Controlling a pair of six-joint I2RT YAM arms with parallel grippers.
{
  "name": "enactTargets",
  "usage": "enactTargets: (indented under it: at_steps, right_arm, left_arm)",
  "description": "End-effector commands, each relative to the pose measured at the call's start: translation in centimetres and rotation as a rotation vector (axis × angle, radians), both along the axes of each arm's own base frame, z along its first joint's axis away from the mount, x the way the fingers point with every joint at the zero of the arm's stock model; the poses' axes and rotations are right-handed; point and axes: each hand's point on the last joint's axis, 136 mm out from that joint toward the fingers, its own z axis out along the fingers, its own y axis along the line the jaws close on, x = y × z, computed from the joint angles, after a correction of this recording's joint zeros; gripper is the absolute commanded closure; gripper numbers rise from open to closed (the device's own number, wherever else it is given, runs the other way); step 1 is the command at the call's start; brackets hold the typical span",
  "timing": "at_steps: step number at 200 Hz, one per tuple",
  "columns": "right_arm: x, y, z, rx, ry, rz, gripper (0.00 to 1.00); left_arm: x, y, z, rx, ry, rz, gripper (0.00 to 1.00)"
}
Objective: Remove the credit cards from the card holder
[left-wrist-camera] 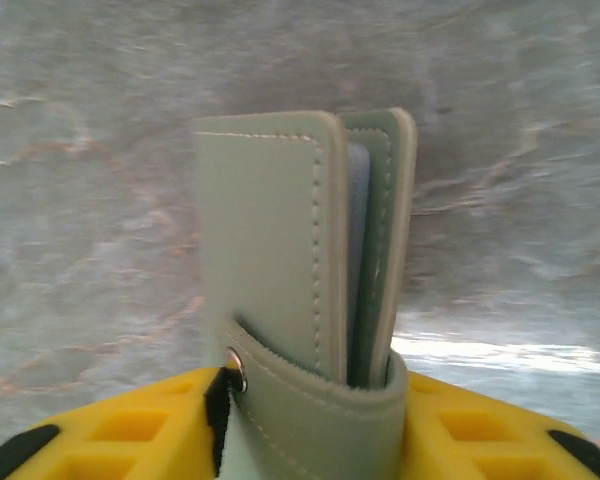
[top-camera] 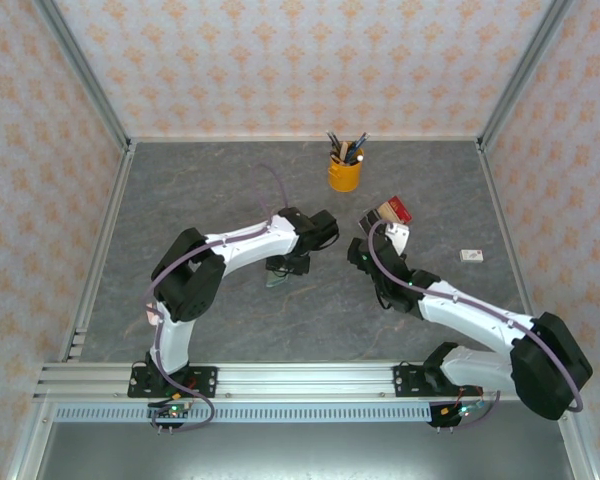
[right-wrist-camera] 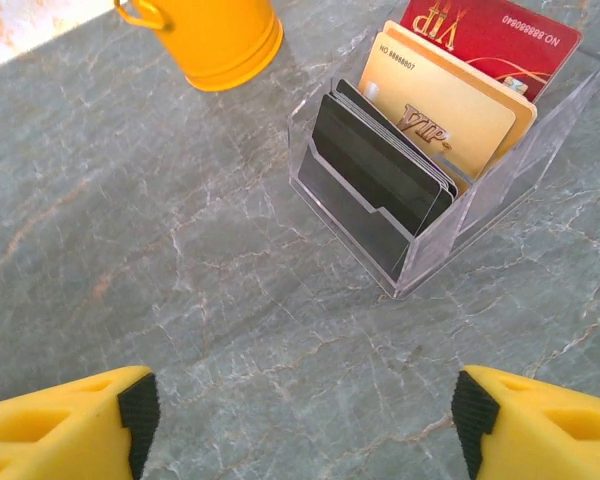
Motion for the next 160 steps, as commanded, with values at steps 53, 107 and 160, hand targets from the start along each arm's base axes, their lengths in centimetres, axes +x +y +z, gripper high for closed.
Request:
enactTargets:
  at_steps: [53,107,160]
  right_arm:
    - [0.8,4.2,-0.7,0.059,0.024,0.183,0.25]
    - [0.6,8.9,-2.7,0.103,0.143,0.379,0.28]
    - [0.6,10.6,-4.5,0.101,0.224,0.444,0.36]
  left_arm:
    - [2.1,-0.5,4.9,-0.504,-0.047,0.115,0.22]
    - [1.4,2.1,2.2,-0.603,0.002,0.206,0.28]
    - [1.5,3.2,-0.4,-0.539,0.051,0.231,0.52]
